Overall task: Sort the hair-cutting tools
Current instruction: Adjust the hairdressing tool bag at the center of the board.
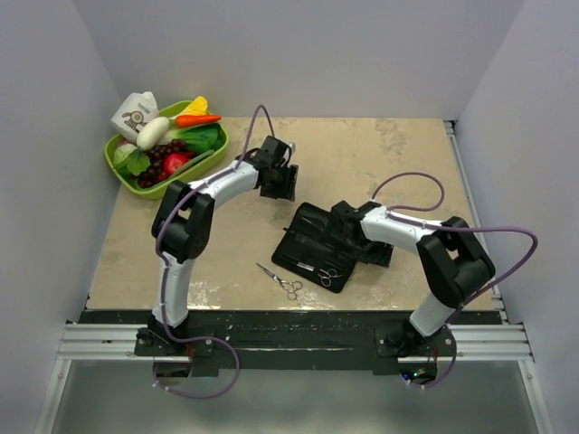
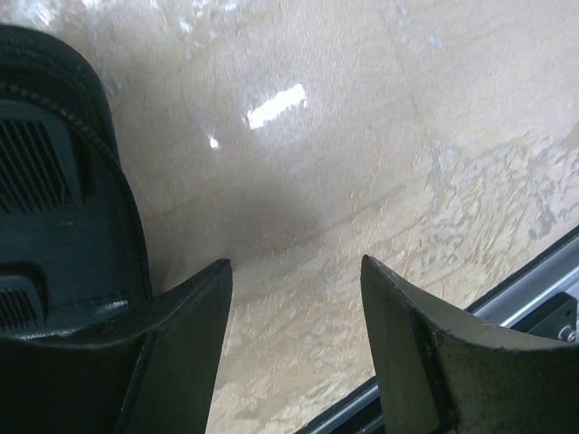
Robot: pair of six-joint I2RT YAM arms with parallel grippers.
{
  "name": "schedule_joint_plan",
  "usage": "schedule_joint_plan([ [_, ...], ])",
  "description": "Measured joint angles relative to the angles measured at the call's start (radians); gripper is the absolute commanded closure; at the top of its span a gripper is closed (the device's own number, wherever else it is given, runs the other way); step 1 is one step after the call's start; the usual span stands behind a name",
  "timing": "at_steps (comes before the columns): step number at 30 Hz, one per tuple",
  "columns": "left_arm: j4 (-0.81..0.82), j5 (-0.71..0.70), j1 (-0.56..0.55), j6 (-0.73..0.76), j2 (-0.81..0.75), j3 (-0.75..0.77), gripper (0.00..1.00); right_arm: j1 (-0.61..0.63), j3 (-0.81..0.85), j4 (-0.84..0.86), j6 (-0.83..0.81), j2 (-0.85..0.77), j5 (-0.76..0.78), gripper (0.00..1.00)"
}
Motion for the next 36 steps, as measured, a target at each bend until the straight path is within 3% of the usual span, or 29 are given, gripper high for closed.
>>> schedule_joint_plan([
  [7, -0.079, -0.089, 0.000, -0.008, -0.076, -0.144, 0.41, -0.021, 0.034, 0.005, -0.041, 0.039, 0.037, 0.36],
  [20, -0.126, -0.090, -0.044, 0.005, -0.155, -0.275, 0.41, -0.064, 0.249, -0.001, -0.156, 0.225, 0.111, 0.36],
  [36, -0.106, -0.056, -0.085, 0.005, -0.269, -0.437, 0.41, -0.077, 0.606, 0.133, -0.297, 0.446, 0.006, 0.35],
])
